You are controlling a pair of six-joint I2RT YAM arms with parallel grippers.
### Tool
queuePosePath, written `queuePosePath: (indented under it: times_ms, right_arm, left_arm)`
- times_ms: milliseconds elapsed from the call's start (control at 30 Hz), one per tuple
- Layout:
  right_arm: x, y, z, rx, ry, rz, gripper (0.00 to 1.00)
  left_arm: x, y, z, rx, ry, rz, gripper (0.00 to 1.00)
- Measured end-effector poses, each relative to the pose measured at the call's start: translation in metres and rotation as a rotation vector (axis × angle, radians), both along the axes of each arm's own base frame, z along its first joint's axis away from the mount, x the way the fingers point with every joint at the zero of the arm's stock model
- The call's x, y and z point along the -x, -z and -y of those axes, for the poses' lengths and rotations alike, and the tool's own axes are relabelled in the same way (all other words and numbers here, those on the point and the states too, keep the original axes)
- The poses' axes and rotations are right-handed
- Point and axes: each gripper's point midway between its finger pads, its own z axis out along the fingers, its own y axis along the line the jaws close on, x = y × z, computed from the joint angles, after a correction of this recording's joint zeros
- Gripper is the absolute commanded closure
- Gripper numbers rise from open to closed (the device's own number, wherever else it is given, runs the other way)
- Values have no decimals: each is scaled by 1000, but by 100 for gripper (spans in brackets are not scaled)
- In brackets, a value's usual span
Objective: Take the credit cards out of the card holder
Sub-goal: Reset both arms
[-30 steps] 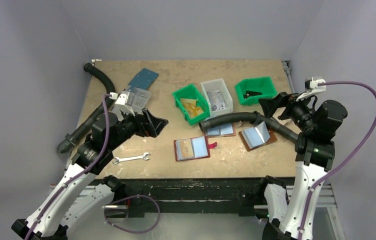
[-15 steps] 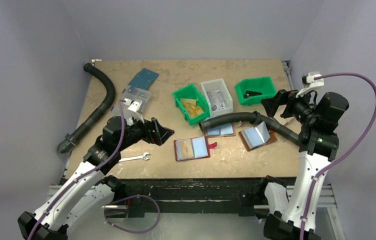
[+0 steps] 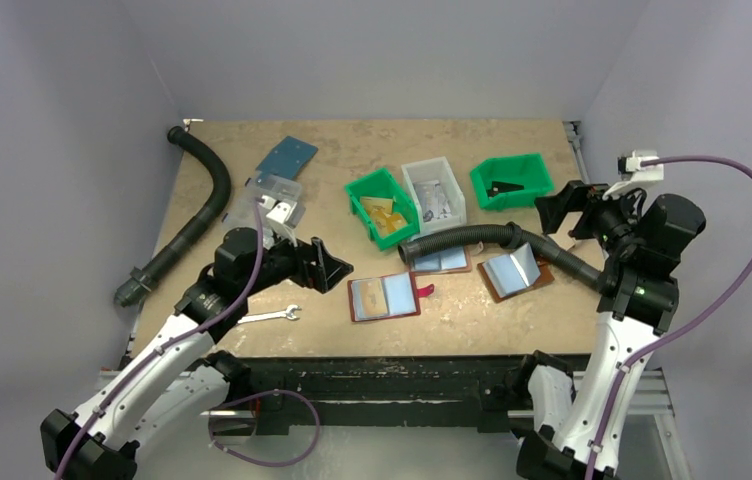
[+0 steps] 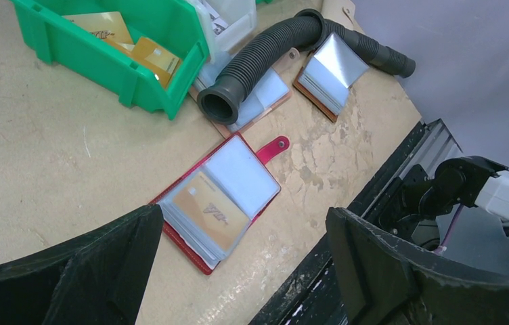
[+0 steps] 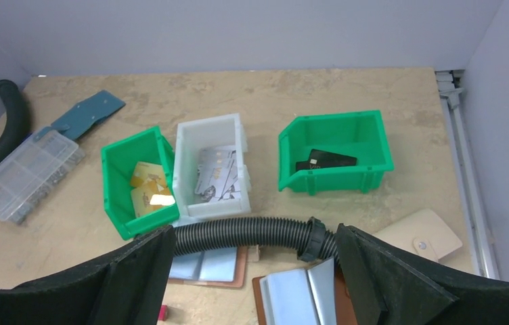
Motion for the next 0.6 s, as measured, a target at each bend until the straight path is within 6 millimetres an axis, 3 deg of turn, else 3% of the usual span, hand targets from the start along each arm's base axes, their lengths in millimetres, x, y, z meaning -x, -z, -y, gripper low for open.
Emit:
queuePosePath:
  times_ms: [600]
  right_arm:
    - [-1, -4, 1, -78, 51, 26, 1]
  left_arm:
    - [-3, 11, 11, 65, 3, -70, 1]
